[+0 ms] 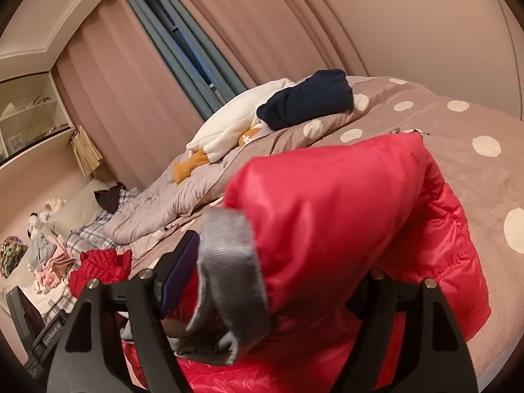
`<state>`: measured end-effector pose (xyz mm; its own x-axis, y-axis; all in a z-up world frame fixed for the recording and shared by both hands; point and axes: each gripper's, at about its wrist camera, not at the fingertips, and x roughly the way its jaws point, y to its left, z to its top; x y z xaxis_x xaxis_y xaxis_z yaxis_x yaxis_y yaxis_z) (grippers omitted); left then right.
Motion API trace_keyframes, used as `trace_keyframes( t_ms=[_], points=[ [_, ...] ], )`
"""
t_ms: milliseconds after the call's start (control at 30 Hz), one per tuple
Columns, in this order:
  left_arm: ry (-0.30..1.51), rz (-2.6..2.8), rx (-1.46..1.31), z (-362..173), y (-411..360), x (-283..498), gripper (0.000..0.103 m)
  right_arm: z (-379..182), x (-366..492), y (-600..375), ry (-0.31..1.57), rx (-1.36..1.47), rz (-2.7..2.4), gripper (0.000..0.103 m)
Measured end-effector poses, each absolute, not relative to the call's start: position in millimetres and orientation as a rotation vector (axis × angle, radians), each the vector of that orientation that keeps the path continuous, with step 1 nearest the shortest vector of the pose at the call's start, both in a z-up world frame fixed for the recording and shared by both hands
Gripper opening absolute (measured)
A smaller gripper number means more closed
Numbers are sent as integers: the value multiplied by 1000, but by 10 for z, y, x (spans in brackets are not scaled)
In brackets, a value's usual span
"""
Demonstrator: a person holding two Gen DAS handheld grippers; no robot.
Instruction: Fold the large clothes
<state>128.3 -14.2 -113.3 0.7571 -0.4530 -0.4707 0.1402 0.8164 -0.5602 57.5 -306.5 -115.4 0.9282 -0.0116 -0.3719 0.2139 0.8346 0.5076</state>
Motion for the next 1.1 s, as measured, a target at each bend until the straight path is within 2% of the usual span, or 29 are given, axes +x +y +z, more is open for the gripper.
trace_keyframes(
  t_ms=[300,600,933,1100],
  points=[
    [600,-317,-559,-1102,34,1255,82,-1129,560,-2970,350,540,-123,90],
    [552,-271,-600,-1043,220,1229,85,-1057,515,-2981,297,517,-92,101],
    [548,-200,-677,-1092,495,1339,88,-1028,505,-3072,287,519,-113,101],
    [556,-185,-622,-1099,379,1345,88,-998,462,-3089,273,499,-121,102]
  ],
)
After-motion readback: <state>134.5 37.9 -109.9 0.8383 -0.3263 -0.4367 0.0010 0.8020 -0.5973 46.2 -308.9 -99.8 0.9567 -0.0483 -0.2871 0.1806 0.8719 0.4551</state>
